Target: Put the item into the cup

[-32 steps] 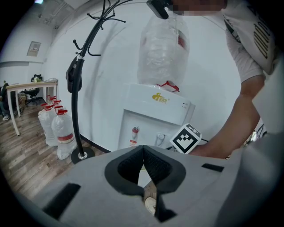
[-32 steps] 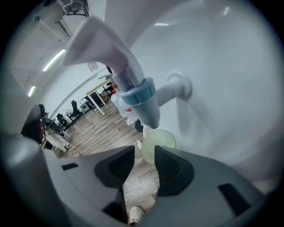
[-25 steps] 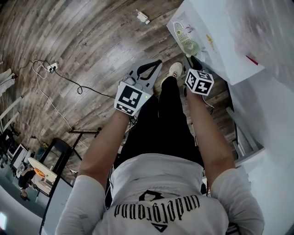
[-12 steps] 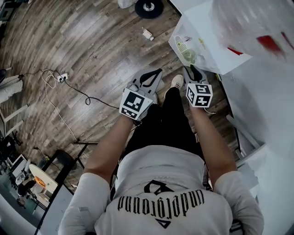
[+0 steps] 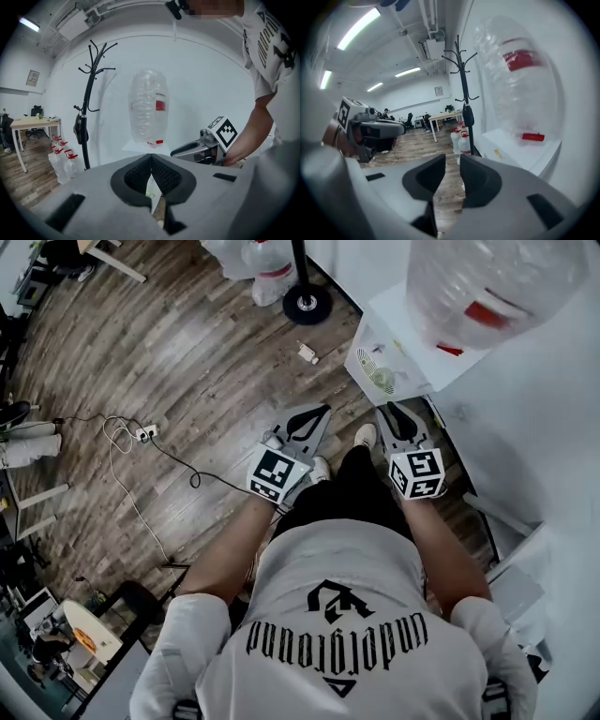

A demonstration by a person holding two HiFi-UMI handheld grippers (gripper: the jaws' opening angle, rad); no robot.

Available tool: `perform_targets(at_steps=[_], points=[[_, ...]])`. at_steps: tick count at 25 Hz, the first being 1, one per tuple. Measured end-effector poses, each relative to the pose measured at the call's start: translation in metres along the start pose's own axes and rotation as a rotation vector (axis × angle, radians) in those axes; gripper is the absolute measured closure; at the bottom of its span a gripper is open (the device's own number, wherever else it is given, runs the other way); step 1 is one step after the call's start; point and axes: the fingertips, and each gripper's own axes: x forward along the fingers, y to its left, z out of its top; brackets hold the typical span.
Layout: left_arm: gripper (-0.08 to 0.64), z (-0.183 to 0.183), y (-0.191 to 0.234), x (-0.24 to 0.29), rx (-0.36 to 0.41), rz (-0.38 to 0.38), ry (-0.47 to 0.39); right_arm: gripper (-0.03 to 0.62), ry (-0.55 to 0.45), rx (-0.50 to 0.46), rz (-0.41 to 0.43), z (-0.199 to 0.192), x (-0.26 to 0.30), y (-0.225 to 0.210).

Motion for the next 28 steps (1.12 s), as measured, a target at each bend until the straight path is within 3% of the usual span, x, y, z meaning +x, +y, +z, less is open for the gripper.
perform_targets(at_steps=[17, 28], points=[[0.552, 0.11, -0.04, -0.111, 0.048, -0.012, -0.17, 0.586, -0.257, -0.231, 0.081, 0.128, -0.121, 0.099], [0.552, 0.14, -0.054, -0.121, 0.092, -0.063, -0.202, 0.586, -0.293, -0.25, 0.067, 0.146, -0.156, 0.107]])
